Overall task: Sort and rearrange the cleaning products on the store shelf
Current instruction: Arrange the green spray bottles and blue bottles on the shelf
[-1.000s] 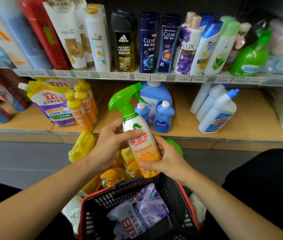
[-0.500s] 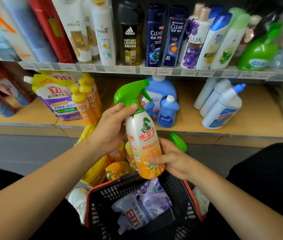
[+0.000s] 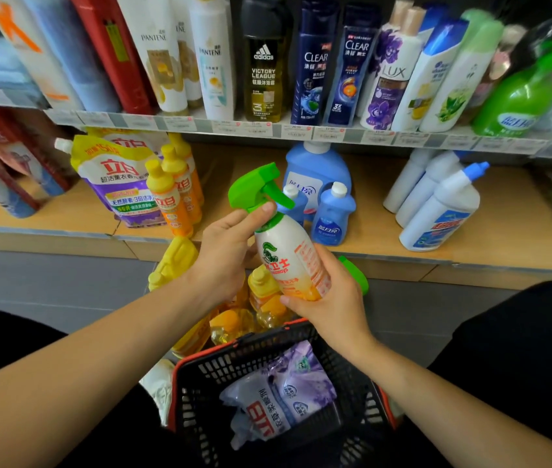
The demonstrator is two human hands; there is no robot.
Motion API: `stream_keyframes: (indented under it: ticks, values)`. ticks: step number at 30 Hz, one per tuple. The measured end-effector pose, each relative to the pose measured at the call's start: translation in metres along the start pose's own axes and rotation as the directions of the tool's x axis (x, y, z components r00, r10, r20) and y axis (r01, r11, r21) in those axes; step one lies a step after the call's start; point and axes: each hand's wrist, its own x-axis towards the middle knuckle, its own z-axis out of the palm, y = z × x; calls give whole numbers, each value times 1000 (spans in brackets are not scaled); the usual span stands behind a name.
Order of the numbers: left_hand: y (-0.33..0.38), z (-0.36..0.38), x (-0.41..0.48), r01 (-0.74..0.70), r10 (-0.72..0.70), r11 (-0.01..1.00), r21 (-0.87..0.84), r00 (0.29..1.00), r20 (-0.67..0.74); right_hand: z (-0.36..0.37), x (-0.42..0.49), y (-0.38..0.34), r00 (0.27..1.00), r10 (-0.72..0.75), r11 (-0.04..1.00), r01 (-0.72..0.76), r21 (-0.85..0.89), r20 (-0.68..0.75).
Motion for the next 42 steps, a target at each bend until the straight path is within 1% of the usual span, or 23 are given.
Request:
stream_keyframes:
  ticks: [2, 6, 9, 13, 15, 17, 19, 21, 24, 26, 29, 30, 32, 33, 35, 37, 38, 39, 40, 42]
  values:
    - [3, 1, 1, -5, 4, 1000, 12, 1000, 19, -1, 1, -4, 996, 29, 986, -41, 159, 80]
    - [8, 2, 1, -3, 2, 1000, 11, 998, 71, -5, 3, -9, 955, 172, 896, -253, 364, 241]
    - [13, -1, 2, 3, -5, 1000, 10, 994, 112, -9, 5, -11, 903, 226, 799, -386, 460, 366]
    - [17, -7, 10, 27, -31, 999, 25, 978, 208, -11, 8, -16, 802, 228, 613, -559, 558, 552]
    - [16, -12, 13, 25, -33, 999, 35, 963, 268, -12, 8, -18, 783, 215, 582, -583, 567, 584]
    - [15, -13, 15, 8, -10, 1000, 8, 953, 302, -13, 9, -19, 789, 225, 587, -578, 567, 572]
    - [13, -13, 15, -26, 32, 999, -25, 964, 265, -13, 9, -19, 808, 229, 595, -558, 579, 543]
    - [12, -12, 15, -49, 49, 999, -6, 986, 162, -14, 11, -18, 828, 202, 615, -523, 590, 523]
    - [12, -17, 19, 4, -4, 998, 56, 1000, -2, -16, 13, -16, 866, 183, 700, -447, 557, 466]
    - [13, -19, 22, 62, -54, 987, 146, 997, -54, -18, 14, -16, 901, 197, 767, -388, 511, 387]
    - [13, -21, 26, 99, -79, 941, 324, 994, -75, -24, 15, -16, 948, 207, 838, -299, 456, 243]
    - [14, -23, 26, 106, -78, 914, 391, 993, -86, -27, 16, -17, 961, 197, 861, -265, 433, 196]
    - [15, -28, 24, 87, -44, 829, 553, 995, -90, -36, 19, -19, 981, 159, 906, -191, 377, 114]
    - [15, -31, 23, 49, 0, 779, 626, 997, -77, -40, 21, -20, 988, 133, 919, -154, 362, 84]
    - [15, -38, 22, -97, 156, 680, 727, 988, -14, -49, 24, -22, 995, 82, 933, -95, 347, 52]
    - [17, -41, 21, -279, 323, 571, 772, 941, 102, -57, 27, -25, 998, 56, 947, -66, 314, 41]
    - [18, -40, 20, -362, 364, 530, 767, 914, 179, -60, 28, -26, 998, 42, 956, -51, 290, 40]
    - [18, -38, 19, -427, 366, 494, 757, 892, 264, -62, 29, -27, 999, 25, 963, -36, 266, 44]
    - [17, -34, 18, -475, 340, 454, 754, 875, 346, -63, 29, -27, 999, 10, 969, -23, 247, 54]
    - [14, -29, 16, -544, 247, 377, 750, 839, 484, -64, 29, -27, 997, -18, 973, -1, 230, 78]
